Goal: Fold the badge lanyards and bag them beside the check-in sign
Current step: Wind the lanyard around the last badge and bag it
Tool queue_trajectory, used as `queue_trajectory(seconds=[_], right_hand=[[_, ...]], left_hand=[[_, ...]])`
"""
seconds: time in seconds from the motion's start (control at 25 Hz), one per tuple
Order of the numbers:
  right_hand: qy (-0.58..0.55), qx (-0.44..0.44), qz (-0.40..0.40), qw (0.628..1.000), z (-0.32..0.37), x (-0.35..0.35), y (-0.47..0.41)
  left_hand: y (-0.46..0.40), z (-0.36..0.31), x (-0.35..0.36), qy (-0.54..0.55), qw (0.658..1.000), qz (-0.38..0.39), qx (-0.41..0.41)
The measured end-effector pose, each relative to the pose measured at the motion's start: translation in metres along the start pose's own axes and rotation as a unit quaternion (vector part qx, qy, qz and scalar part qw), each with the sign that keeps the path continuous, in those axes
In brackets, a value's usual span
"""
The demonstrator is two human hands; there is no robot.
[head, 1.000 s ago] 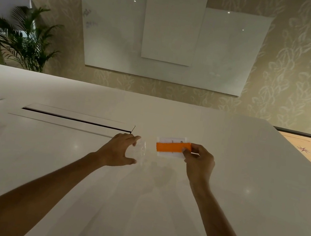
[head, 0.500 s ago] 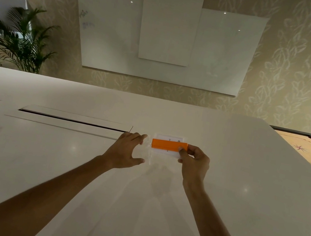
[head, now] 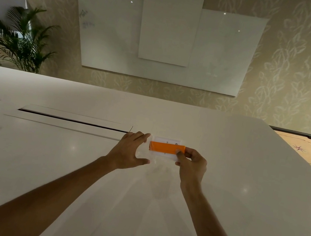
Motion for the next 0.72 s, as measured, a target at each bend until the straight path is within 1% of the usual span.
queue_trajectory(seconds=[0.2, 0.4, 0.56, 0.72], right_hand=[[-0.008, 0.005, -0.002, 1.0, 0.0012, 0.0022, 0.0007], [-0.017, 0.012, 0.005, 1.0, 0.0026, 0.003, 0.0014], [-0.008, 0.01, 0.005, 1.0, 0.0032, 0.0001, 0.0009], [0.01, 0.001, 0.005, 1.0, 0.0042, -0.0013, 0.0014]], left_hand=[[0.001, -0.0024, 0.0079, 0.008, 0.999, 0.024, -0.043], [0.0001, -0.0053, 0.0102, 0.017, 0.997, 0.021, -0.066], [-0.0019, -0.007, 0.0058, 0.021, 0.998, -0.002, -0.062], [-0.0017, -0.0095, 0.0009, 0.012, 0.999, -0.022, -0.032]])
Point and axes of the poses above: each hand's wrist, its own y-axis away from the middle knuckle, its own x-axis out of the palm, z = x × y, the point moved 3 cm from there along -y, towards the middle knuckle, and after that the axes turned 9 degrees about -z, right-handed, at the moved point
